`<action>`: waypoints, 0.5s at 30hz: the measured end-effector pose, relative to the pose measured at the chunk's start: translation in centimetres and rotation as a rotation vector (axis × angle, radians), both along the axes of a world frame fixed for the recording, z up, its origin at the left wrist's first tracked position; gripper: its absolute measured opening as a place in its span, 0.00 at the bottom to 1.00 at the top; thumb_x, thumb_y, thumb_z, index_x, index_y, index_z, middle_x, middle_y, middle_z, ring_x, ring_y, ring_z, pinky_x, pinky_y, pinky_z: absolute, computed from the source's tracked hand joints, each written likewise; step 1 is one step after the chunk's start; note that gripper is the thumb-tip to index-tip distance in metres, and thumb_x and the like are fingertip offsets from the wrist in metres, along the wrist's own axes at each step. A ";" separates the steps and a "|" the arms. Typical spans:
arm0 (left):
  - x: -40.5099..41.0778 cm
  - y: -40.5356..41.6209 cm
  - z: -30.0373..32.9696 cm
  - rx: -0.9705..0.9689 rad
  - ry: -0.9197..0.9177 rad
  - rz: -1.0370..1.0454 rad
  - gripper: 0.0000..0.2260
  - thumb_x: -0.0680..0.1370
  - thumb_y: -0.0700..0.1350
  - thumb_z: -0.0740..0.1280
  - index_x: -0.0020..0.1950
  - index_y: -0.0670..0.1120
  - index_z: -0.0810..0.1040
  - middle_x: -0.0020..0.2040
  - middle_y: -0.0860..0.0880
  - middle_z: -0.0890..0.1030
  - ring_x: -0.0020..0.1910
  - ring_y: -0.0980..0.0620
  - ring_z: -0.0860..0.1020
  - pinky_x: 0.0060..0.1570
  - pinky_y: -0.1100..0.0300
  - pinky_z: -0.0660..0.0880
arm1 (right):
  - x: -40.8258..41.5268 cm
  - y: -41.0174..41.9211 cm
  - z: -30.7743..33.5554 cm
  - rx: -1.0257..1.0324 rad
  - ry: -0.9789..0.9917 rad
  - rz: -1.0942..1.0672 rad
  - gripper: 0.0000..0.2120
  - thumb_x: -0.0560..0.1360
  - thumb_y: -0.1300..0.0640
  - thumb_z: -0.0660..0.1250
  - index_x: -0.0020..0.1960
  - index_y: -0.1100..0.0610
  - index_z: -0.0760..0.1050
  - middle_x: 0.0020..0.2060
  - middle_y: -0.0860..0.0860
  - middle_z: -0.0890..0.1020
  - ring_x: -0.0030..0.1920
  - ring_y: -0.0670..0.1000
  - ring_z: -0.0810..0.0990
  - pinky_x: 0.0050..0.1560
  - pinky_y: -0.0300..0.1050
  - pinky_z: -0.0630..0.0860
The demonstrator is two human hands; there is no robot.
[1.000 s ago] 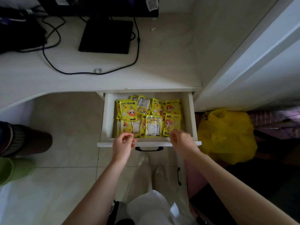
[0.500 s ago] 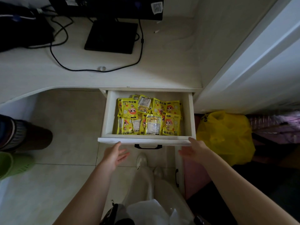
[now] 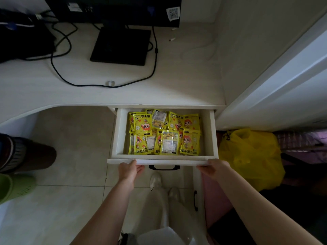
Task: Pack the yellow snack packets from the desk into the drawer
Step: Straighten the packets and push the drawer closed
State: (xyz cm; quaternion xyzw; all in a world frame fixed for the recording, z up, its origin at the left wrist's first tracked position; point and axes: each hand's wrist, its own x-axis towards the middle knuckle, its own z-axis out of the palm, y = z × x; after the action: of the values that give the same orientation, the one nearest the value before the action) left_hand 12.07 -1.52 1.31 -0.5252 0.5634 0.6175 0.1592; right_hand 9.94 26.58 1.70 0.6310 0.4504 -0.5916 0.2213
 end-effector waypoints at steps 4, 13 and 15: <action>-2.4 -0.1 -0.2 0.014 0.009 0.013 0.11 0.81 0.37 0.58 0.58 0.30 0.72 0.49 0.31 0.80 0.43 0.39 0.82 0.52 0.48 0.78 | -1.9 0.4 -0.4 -0.010 0.033 0.028 0.14 0.77 0.67 0.63 0.61 0.66 0.65 0.49 0.69 0.78 0.42 0.65 0.82 0.23 0.55 0.80; -7.7 0.1 -0.6 0.001 0.032 -0.018 0.10 0.82 0.37 0.57 0.56 0.32 0.73 0.43 0.37 0.81 0.37 0.47 0.82 0.34 0.61 0.81 | -7.0 0.6 0.1 -0.034 0.094 0.025 0.17 0.78 0.66 0.62 0.65 0.65 0.64 0.41 0.66 0.77 0.39 0.63 0.81 0.28 0.59 0.79; -8.9 0.1 -0.5 0.007 0.045 -0.026 0.10 0.82 0.37 0.57 0.56 0.32 0.73 0.46 0.35 0.81 0.37 0.47 0.82 0.33 0.62 0.80 | -8.1 0.6 0.5 -0.061 0.121 0.022 0.17 0.78 0.67 0.61 0.66 0.65 0.64 0.41 0.66 0.76 0.39 0.62 0.80 0.27 0.58 0.79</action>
State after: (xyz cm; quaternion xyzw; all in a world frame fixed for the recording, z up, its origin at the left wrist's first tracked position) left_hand 3.14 -1.42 0.77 -0.5035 0.5714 0.6290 0.1563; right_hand 1.84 27.16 2.21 0.5822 0.4516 -0.6396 0.2192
